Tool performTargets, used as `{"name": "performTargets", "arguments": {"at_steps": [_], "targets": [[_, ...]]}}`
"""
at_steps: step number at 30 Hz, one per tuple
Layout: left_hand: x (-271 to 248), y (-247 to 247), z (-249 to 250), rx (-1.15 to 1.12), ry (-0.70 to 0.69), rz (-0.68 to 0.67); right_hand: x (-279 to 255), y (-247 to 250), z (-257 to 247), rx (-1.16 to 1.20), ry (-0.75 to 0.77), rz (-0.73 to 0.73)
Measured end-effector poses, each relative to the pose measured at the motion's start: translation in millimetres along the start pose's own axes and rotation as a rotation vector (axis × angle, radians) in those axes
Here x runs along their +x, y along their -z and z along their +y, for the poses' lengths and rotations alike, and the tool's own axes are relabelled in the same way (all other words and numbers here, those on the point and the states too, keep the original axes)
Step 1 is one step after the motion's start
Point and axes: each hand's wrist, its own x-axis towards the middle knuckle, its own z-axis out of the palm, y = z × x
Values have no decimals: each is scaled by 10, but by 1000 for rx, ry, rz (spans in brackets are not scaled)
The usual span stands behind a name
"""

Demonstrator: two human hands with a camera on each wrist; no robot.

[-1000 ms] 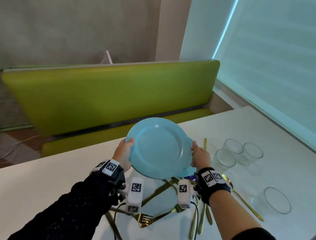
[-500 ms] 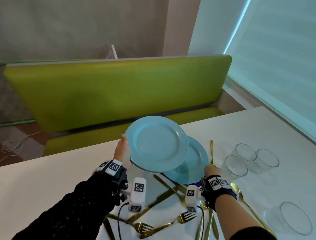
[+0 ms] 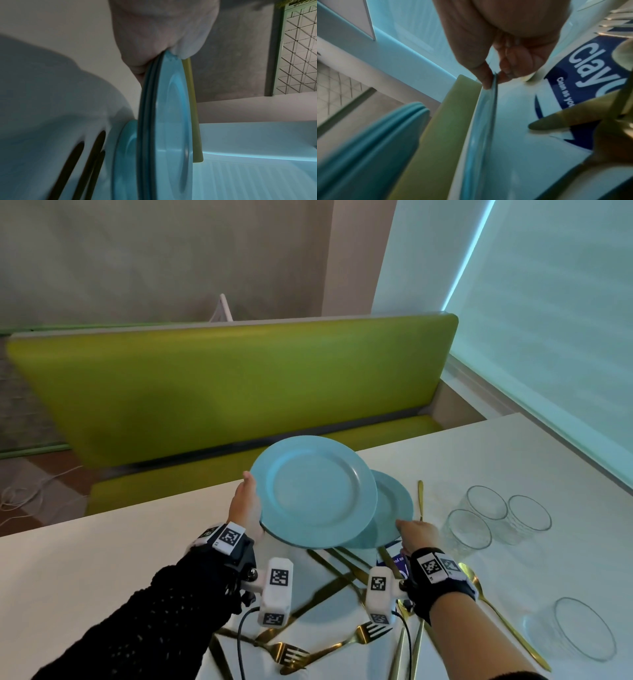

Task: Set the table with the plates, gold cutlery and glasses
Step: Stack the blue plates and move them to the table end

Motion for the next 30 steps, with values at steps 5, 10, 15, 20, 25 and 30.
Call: {"name": "performTargets", "arguments": {"at_steps": [5, 10, 15, 20, 25, 30], "targets": [[-127, 13, 26, 18, 2, -23, -142, -2, -171, 345, 37, -53], [-331, 82, 69, 70, -4, -48, -373, -8, -93, 364, 176, 127], [-544, 265, 27, 105, -40, -52, -628, -113, 8, 402, 172, 101], [-751, 590, -55, 193, -101, -11, -1079, -273, 121, 510, 160, -6], [-901, 1084, -130, 335, -218, 102, -1476, -563, 340, 504, 137, -33], [-906, 1600, -216, 468, -293, 188, -1846, -892, 581, 504, 95, -111]]}}
